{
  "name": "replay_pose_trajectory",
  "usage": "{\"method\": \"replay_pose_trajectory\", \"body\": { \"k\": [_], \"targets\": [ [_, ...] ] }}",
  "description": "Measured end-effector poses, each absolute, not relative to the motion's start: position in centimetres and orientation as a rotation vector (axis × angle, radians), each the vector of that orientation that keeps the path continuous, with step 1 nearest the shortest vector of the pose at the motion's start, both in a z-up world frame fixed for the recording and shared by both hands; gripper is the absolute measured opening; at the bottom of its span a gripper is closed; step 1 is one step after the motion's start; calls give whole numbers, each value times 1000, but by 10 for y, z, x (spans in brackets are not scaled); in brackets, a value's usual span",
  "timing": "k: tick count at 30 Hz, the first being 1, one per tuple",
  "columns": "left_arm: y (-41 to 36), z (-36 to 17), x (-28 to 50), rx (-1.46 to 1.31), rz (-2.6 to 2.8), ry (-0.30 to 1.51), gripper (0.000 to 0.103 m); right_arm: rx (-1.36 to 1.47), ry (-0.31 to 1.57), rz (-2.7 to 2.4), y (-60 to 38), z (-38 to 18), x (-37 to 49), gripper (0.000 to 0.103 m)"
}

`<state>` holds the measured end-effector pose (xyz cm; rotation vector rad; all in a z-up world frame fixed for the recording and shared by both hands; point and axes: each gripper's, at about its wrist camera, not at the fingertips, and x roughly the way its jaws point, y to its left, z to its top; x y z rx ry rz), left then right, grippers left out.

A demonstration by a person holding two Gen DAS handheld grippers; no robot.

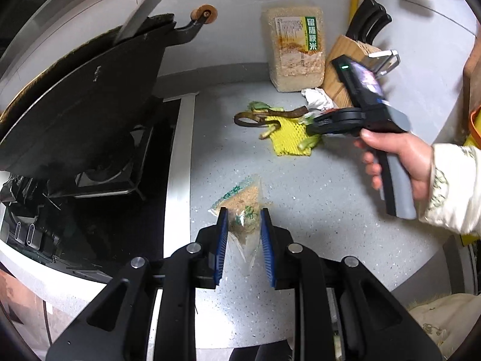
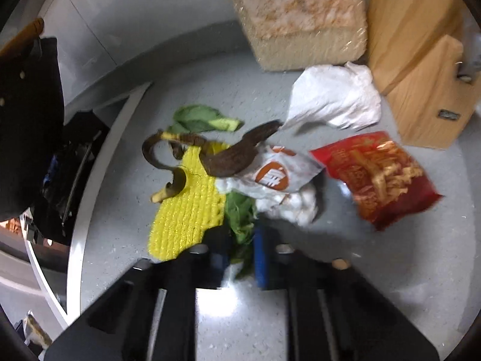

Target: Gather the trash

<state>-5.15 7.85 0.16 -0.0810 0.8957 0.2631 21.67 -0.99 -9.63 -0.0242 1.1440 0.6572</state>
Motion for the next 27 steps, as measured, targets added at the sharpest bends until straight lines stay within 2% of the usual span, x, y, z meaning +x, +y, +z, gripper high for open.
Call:
{"method": "replay_pose_trajectory", "body": {
  "k": [8, 12, 16, 20, 26, 27],
  "targets": [
    [74, 3, -37, -104, 220, 863, 23, 246, 994, 787, -94, -6, 158, 7],
    [66, 5, -28, -114, 184, 850, 23, 231, 812, 832, -142, 62, 112, 7],
    [55, 0, -19, -100, 141, 858, 23, 277, 742, 816, -194, 108, 91, 7],
    [44, -4, -11, -103, 99, 863, 23, 140, 803, 693, -204, 89, 103, 7],
    [24, -3, -9, -77, 44, 856, 23, -11, 1093, 660, -169, -31, 119, 8],
    [23, -2, -10, -73, 43, 855, 23, -33, 1142, 660, -164, -49, 119, 12]
  ]
}}
